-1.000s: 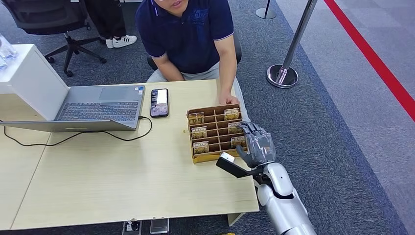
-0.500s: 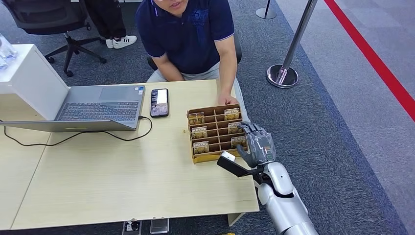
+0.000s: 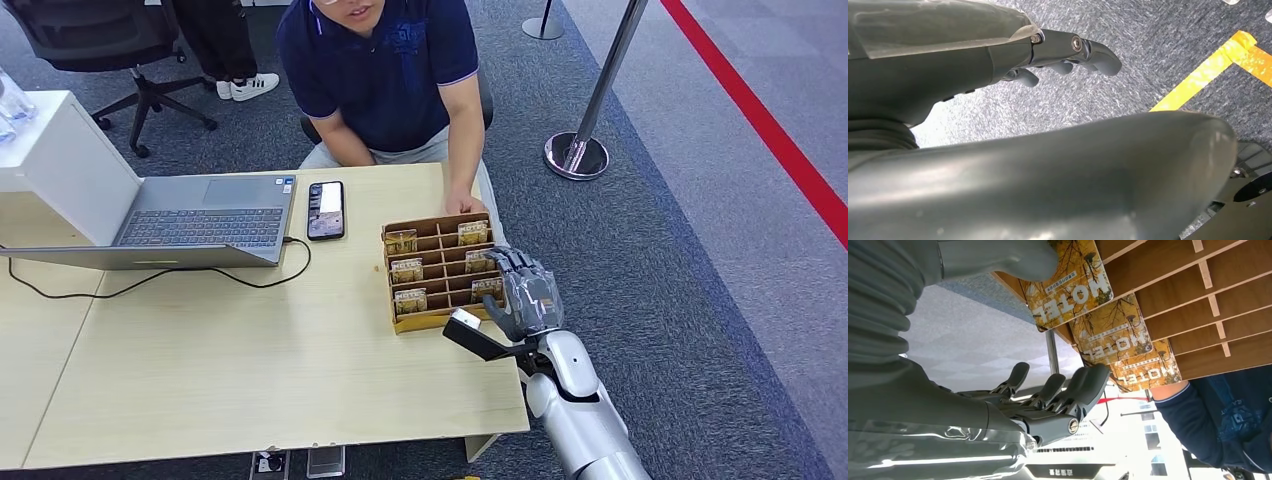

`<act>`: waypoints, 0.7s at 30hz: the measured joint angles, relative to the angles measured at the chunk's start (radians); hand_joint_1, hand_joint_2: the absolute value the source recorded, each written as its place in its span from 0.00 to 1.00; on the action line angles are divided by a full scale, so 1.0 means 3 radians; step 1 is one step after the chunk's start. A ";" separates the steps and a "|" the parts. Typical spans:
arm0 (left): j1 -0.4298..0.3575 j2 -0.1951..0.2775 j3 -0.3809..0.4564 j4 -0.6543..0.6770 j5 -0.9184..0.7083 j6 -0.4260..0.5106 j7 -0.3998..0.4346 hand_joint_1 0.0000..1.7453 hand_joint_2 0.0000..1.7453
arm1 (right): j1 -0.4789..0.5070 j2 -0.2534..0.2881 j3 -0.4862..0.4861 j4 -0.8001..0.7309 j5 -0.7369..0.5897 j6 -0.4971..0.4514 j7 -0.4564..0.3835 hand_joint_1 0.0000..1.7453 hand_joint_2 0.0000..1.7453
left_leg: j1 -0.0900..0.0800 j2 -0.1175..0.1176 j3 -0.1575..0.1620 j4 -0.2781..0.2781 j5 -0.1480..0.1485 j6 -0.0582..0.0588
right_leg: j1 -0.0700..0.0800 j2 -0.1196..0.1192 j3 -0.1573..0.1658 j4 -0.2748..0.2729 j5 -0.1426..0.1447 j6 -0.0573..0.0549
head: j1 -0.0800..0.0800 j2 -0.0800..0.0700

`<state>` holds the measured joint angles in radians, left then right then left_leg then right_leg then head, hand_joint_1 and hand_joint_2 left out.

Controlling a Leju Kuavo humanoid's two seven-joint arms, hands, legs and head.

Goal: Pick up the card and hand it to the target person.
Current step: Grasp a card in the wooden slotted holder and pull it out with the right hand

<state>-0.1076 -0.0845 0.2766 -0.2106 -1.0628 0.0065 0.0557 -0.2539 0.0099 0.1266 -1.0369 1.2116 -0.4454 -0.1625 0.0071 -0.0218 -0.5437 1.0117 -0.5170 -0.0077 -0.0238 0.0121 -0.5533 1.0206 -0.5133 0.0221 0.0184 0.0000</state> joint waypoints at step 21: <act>0.0001 -0.0003 0.0015 0.0000 -0.0027 -0.0009 0.0001 0.00 0.00 | 0.0044 -0.0001 -0.0008 -0.0005 0.0038 0.0053 0.0000 0.53 1.00 | 0.0000 0.0000 -0.0001 0.0000 0.0000 0.0000 | 0.0000 0.0000 0.0000 0.0000 0.0000 0.0000 | -0.0001 0.0000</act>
<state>-0.1072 -0.0855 0.2810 -0.2105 -1.0708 0.0038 0.0561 -0.2406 0.0096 0.1243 -1.0385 1.2230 -0.4295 -0.1625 0.0071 -0.0218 -0.5439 1.0118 -0.5170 -0.0077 -0.0238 0.0121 -0.5534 1.0206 -0.5133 0.0221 0.0181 0.0000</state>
